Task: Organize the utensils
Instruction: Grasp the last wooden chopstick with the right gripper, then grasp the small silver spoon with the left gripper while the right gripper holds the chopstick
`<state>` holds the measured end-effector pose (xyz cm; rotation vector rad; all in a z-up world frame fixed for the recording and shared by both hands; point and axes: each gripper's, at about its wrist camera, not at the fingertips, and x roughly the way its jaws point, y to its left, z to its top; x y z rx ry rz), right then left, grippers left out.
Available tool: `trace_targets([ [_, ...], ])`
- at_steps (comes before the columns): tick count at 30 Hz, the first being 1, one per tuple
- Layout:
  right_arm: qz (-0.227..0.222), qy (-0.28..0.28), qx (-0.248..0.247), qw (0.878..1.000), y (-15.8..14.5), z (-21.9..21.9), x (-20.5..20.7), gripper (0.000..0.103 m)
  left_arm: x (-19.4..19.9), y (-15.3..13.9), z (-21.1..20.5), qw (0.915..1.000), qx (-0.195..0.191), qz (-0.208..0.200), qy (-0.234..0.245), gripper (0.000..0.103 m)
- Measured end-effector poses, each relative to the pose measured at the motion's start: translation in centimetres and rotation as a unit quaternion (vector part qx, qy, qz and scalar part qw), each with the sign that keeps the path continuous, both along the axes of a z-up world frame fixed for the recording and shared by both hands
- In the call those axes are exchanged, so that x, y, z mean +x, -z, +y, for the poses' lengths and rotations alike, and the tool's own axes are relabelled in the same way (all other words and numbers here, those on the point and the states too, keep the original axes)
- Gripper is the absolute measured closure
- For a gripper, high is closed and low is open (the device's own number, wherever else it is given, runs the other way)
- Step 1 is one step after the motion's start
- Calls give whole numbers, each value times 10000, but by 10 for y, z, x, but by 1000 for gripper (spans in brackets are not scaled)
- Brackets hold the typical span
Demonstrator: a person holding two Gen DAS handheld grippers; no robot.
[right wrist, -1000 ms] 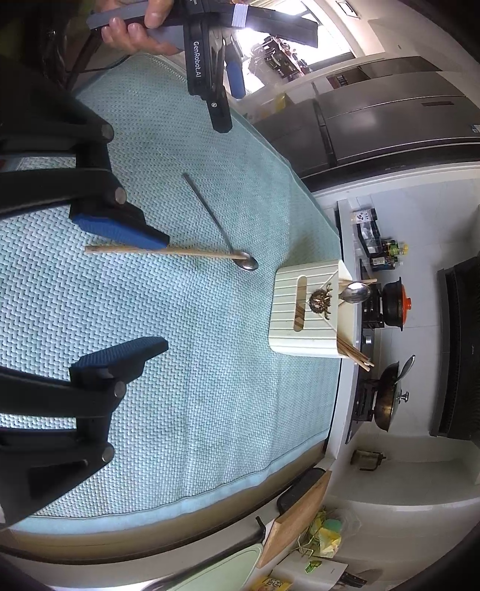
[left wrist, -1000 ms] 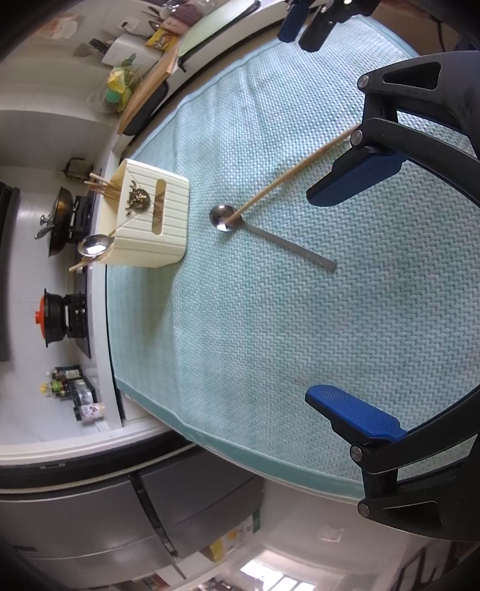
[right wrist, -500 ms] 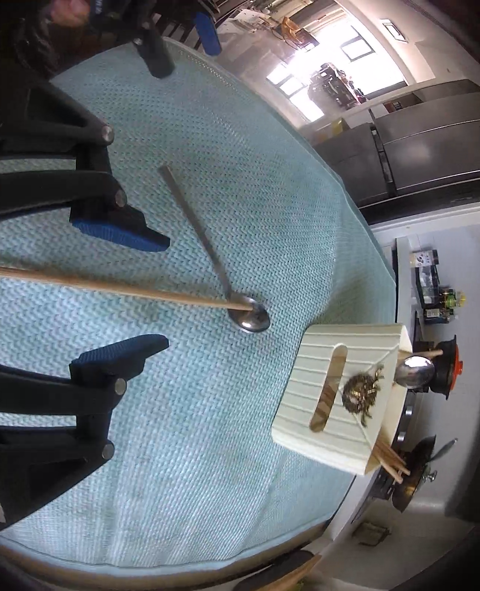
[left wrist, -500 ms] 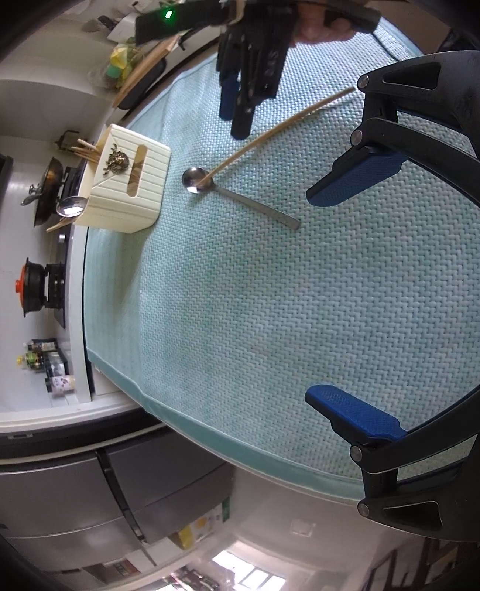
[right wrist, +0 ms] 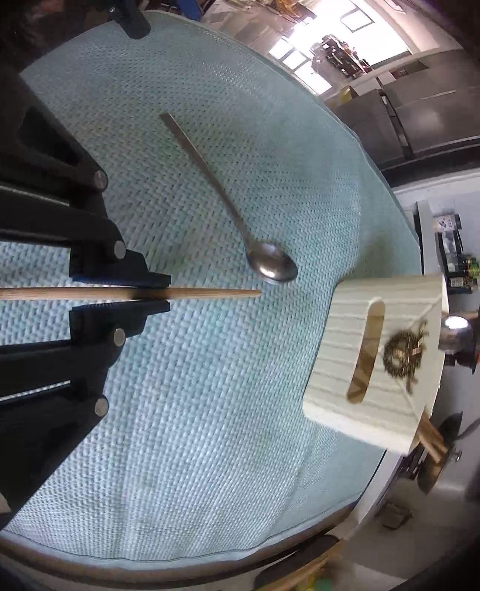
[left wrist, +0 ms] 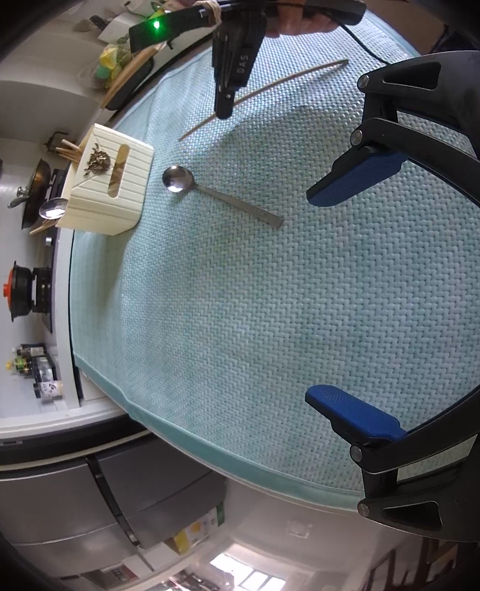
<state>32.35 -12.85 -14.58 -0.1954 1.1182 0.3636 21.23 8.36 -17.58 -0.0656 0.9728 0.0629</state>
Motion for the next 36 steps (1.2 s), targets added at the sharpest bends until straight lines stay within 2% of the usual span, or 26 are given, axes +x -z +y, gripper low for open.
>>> trace_targets([
  [7,54,1014,-84,9948,-3,-83,-8,96,7,2,-11,9998,-46,46,175,5],
  [11,225,1189,-6,9927,6,-99,-5,94,19,1,-21,9989,-58,35,457,5],
  [12,248,1205,10,9924,8,-99,-6,92,23,0,-24,9981,-122,5,609,5],
  [14,279,1227,122,9920,13,-95,-3,73,32,-2,-29,9946,-399,9,962,5],
  [15,269,1276,198,9913,14,-93,-2,61,38,-3,-32,9921,-552,39,1128,5],
  [16,237,1331,275,9904,13,-95,-6,59,44,-4,-36,9890,-678,64,1310,5],
  [18,208,1442,425,9884,12,-102,-12,59,60,-5,-48,9832,-720,84,1673,5],
  [23,96,1720,739,9823,-2,-126,-33,59,114,-2,-86,9684,-326,167,2467,5],
  [26,7,1762,822,9809,-11,-138,-40,59,152,7,-103,9617,-167,331,2715,6],
  [29,-75,1782,923,9796,-20,-143,-48,59,185,18,-111,9589,-194,487,2789,6],
  [31,-115,1783,979,9790,-27,-146,-53,59,200,26,-112,9583,-208,589,2787,11],
  [33,-153,1767,1023,9788,-32,-147,-57,59,211,33,-112,9571,-220,710,2799,20],
  [36,-175,1740,1070,9788,-34,-150,-61,59,219,40,-114,9537,-273,800,2887,30],
])
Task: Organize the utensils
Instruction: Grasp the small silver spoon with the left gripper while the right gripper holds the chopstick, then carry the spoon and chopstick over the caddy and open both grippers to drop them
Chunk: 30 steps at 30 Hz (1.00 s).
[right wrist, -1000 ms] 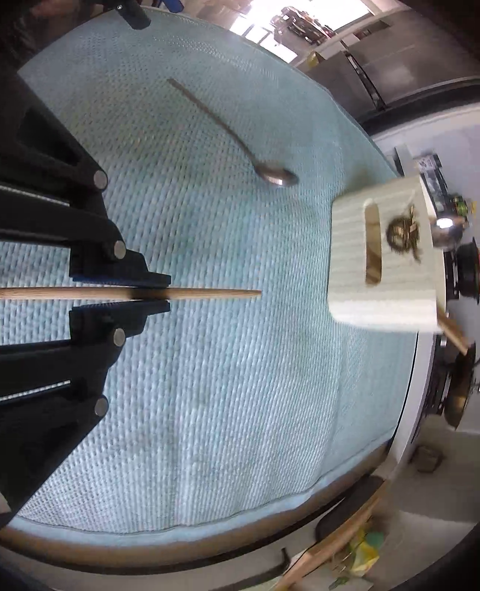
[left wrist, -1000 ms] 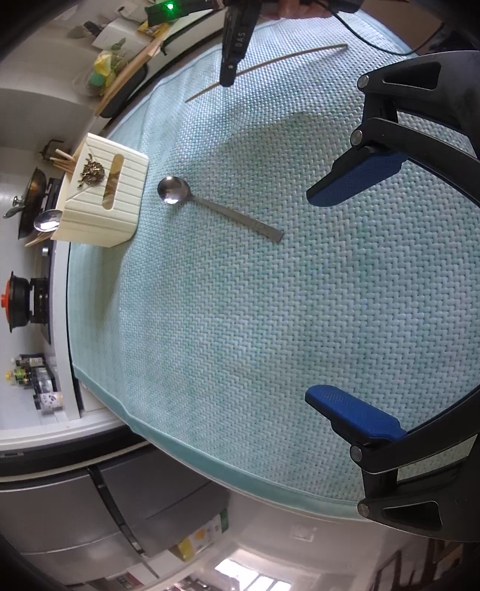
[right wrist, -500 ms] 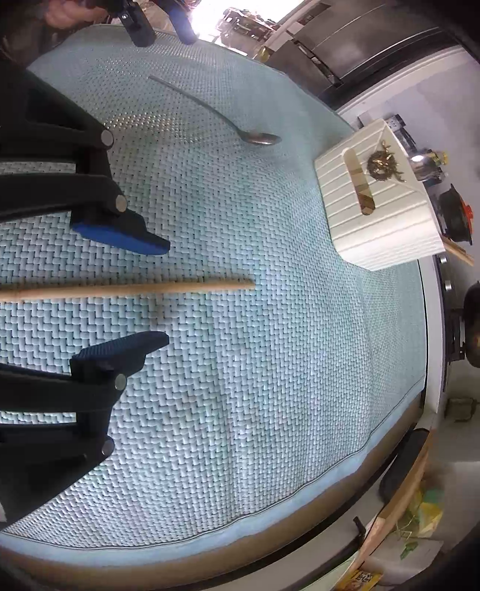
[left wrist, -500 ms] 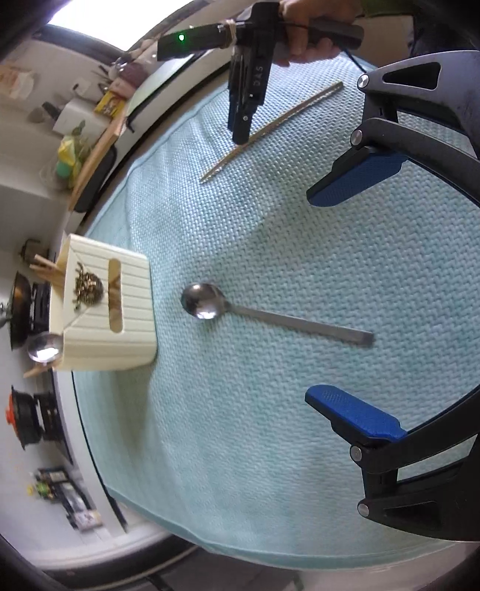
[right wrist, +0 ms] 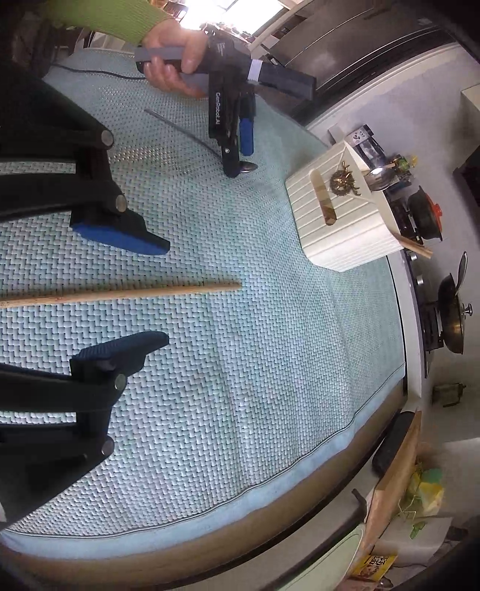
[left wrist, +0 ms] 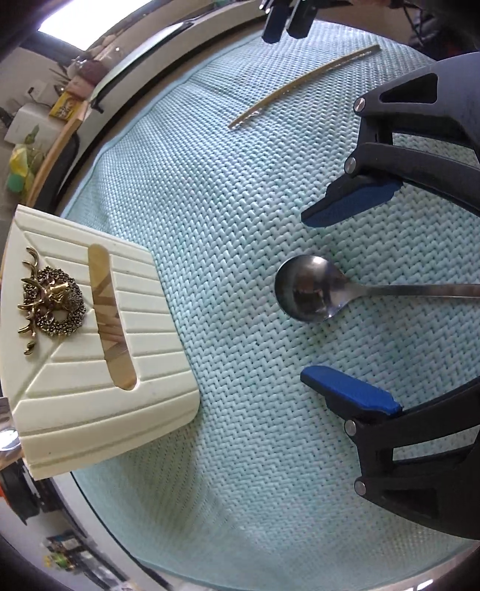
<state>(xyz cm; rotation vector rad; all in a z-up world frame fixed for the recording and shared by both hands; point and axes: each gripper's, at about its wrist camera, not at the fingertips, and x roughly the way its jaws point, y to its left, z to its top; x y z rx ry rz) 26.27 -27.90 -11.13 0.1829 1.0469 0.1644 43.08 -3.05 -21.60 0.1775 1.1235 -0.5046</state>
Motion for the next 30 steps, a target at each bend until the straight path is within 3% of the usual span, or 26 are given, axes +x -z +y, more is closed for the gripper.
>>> trace_targets([
  [2,-8,10,38,10000,-3,-1,-2,59,-1,1,-3,9999,69,-101,84,37],
  [3,-11,15,46,10000,-4,-1,-3,59,-2,0,-5,9998,49,-122,157,54],
  [4,-15,28,52,10000,-4,-2,-2,59,-2,-1,-5,9997,-26,-96,217,64],
  [5,-23,42,62,10000,-6,-3,-2,59,-3,-2,-5,9997,-92,-59,232,67],
  [11,74,-11,164,9998,-1,1,21,59,-10,-9,0,9998,-85,-129,104,67],
  [17,577,-454,90,9973,10,14,64,59,-33,-54,18,9978,-404,-476,-202,67],
  [24,1205,-1064,-733,9843,39,59,102,60,-63,-105,42,9928,-664,-883,-459,67],
  [25,1263,-1166,-849,9815,43,65,102,76,-67,-110,44,9922,-692,-915,-483,67],
  [27,1273,-1112,-992,9806,47,68,102,96,-75,-117,52,9911,-714,-982,-548,68],
  [30,1198,-972,-797,9848,41,63,99,97,-82,-124,55,9892,-758,-1061,-672,68],
])
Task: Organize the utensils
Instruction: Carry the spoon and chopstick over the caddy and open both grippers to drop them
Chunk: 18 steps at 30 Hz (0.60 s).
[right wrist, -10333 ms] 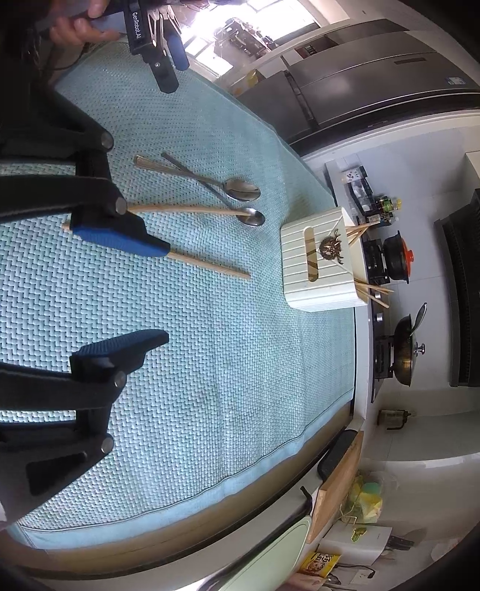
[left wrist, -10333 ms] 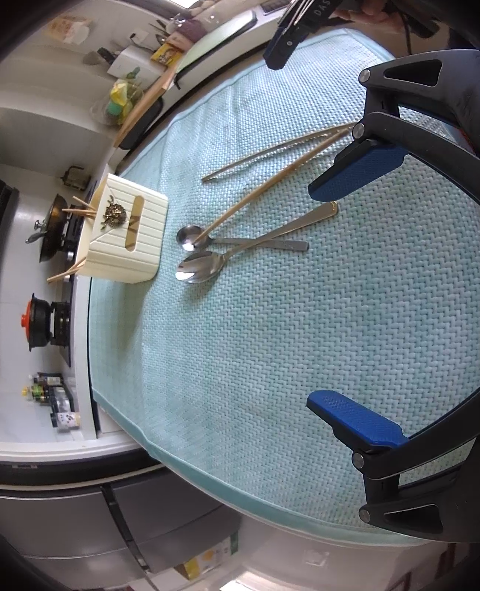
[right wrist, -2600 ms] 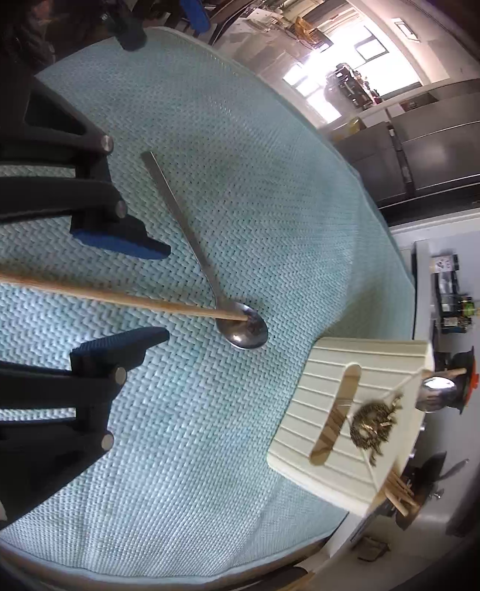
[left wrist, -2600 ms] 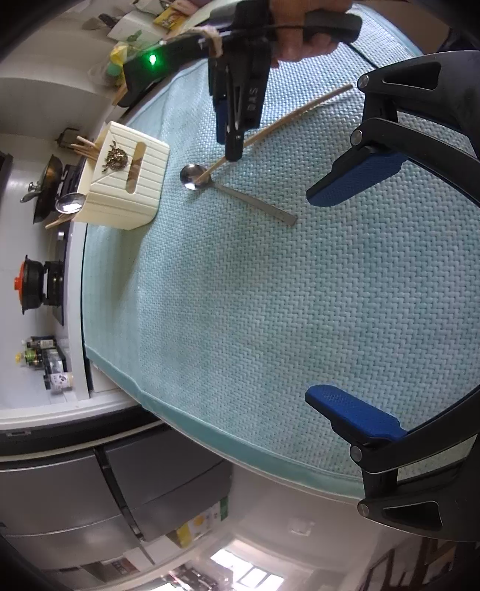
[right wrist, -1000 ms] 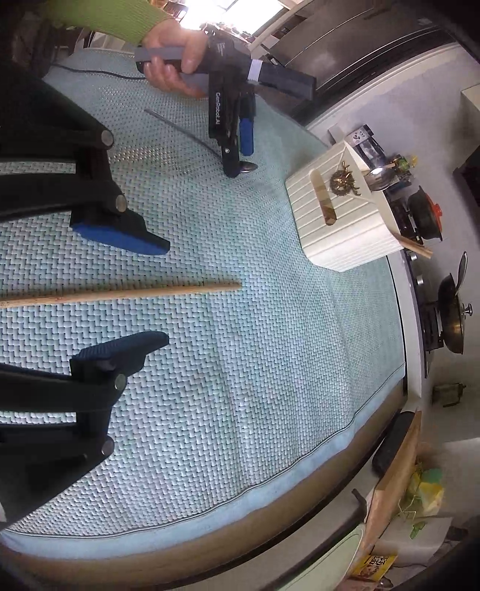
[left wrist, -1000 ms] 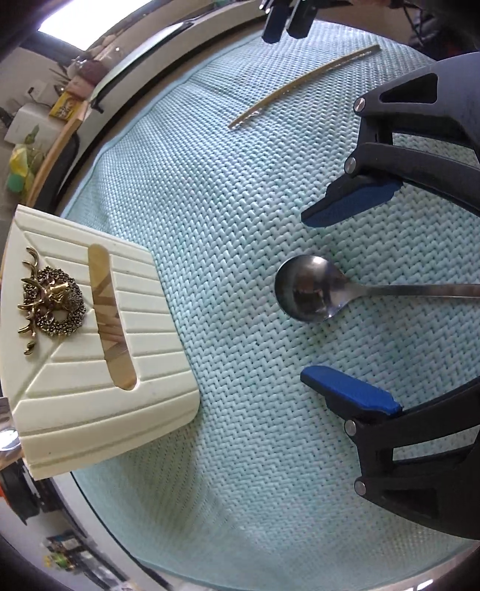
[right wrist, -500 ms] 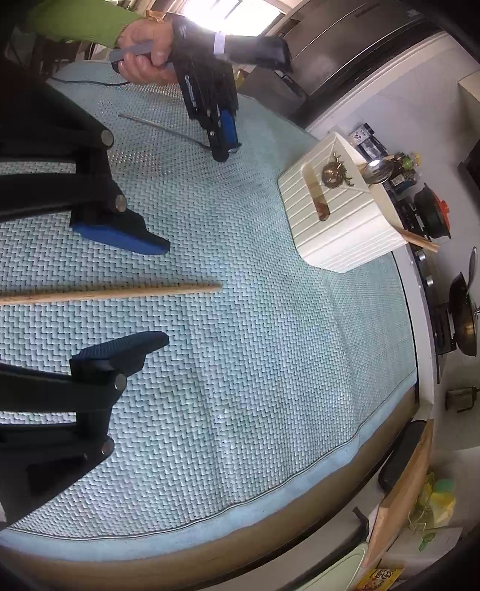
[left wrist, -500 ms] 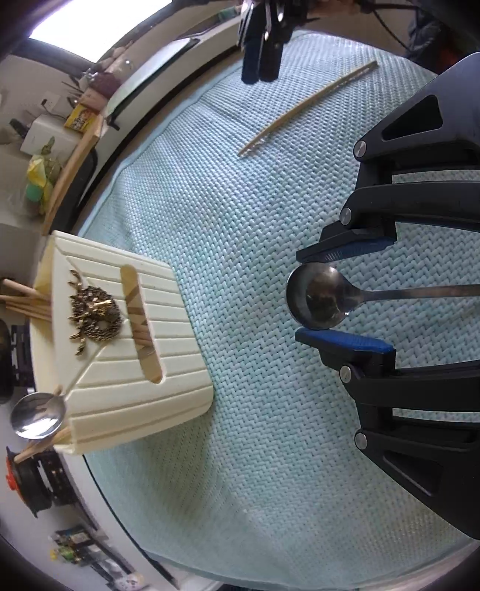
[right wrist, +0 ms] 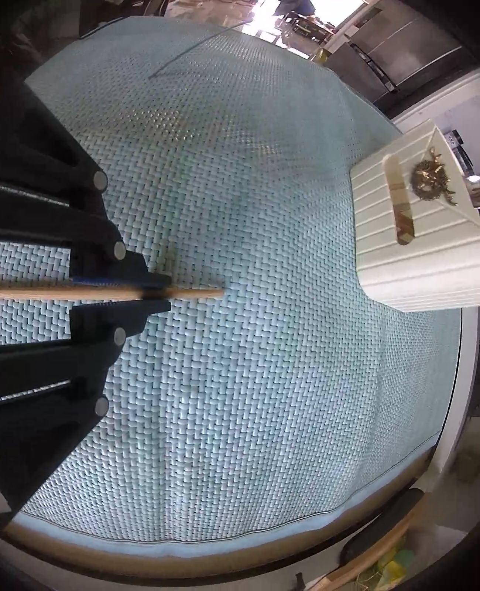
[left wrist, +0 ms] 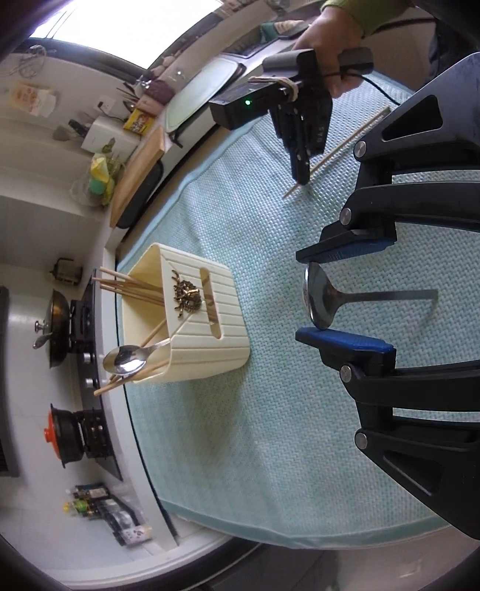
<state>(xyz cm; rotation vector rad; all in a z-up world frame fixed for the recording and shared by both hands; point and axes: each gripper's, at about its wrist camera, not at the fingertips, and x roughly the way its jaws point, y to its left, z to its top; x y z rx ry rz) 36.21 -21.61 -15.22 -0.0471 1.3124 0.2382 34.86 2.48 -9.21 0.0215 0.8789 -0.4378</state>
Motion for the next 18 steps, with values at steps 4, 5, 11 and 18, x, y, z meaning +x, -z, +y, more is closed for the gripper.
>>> trace_targets([
  [4,-541,203,447,9973,-38,-11,-17,97,-10,-9,9,9997,-170,-74,-137,68],
  [5,-723,256,596,9953,-51,-15,-23,97,-11,-11,11,9996,-196,-97,-163,68],
  [11,-1873,428,1027,9760,-122,-26,-60,97,-21,-25,19,9987,-320,-243,-307,68],
  [18,-2997,448,1078,9469,-165,-23,-92,97,-29,-42,28,9975,-453,-294,-463,68],
])
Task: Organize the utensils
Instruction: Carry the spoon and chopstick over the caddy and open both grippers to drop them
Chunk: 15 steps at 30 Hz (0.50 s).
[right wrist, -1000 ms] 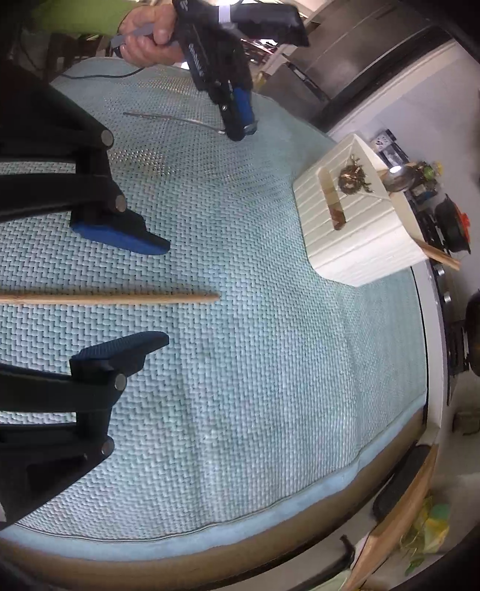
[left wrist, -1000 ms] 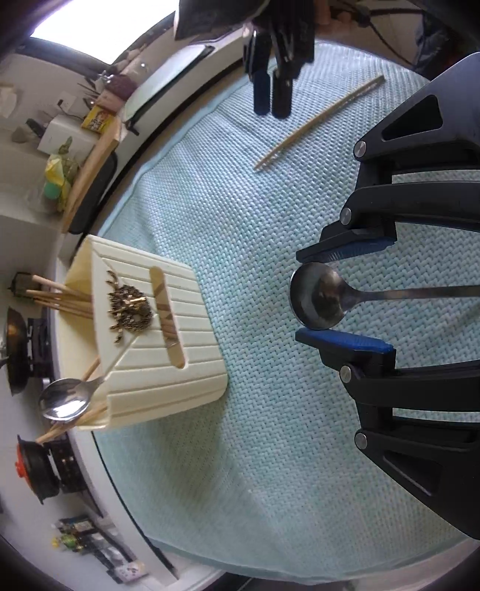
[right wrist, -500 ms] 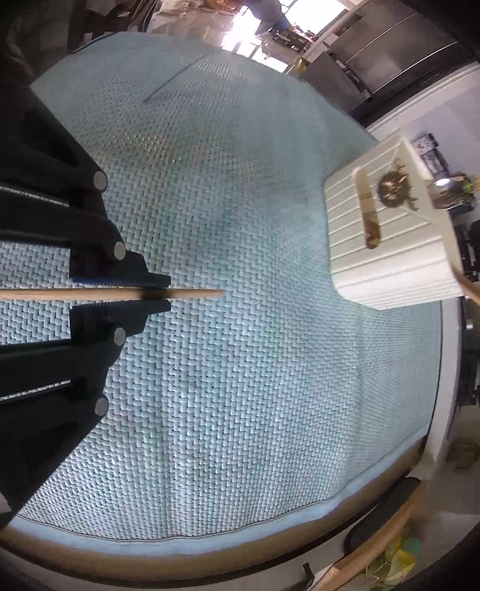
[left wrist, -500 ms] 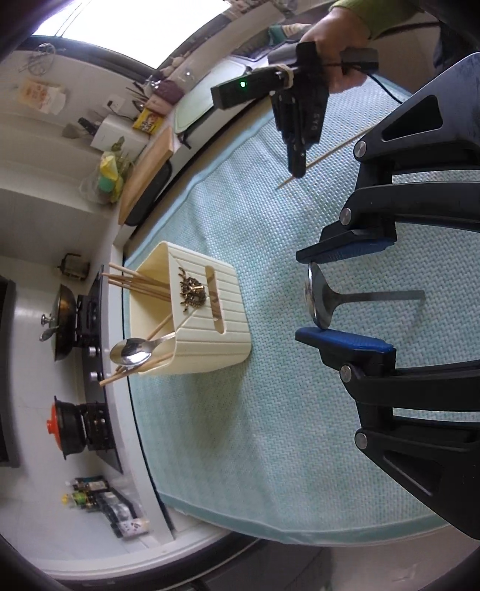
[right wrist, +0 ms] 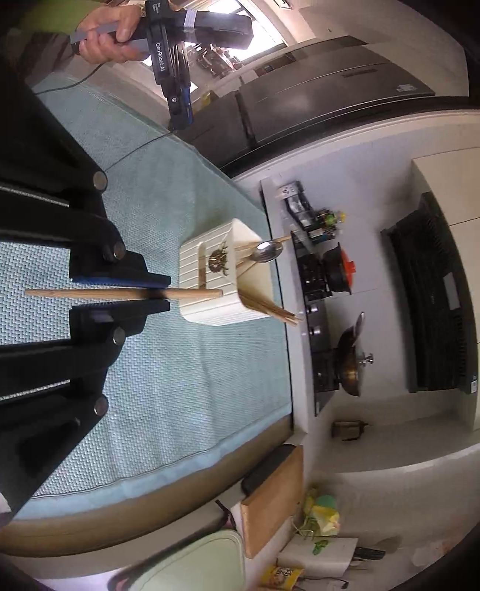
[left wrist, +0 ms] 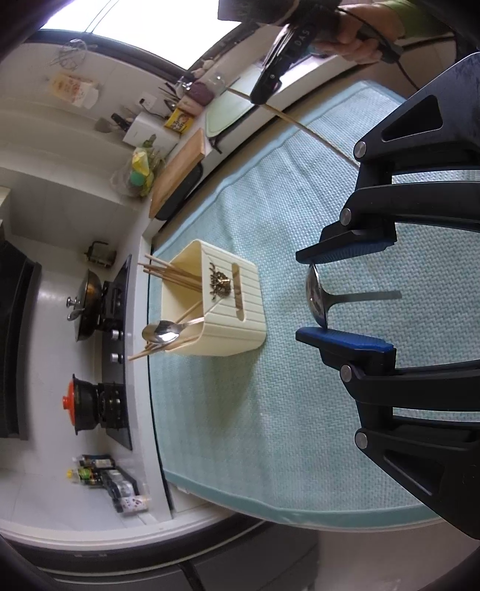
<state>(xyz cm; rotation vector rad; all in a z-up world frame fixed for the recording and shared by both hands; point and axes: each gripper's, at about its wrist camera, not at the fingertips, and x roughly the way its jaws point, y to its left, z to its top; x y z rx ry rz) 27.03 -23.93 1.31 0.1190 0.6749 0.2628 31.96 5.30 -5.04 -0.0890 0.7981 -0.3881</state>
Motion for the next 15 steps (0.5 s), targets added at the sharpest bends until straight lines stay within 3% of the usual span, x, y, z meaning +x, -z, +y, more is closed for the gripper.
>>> trace_targets([
  [6,-630,79,-18,9980,-27,0,-15,97,-3,-20,7,9996,-230,-43,-129,68],
  [15,-829,-41,-113,9965,-52,8,5,97,10,-50,6,9987,-450,-116,-188,68],
])
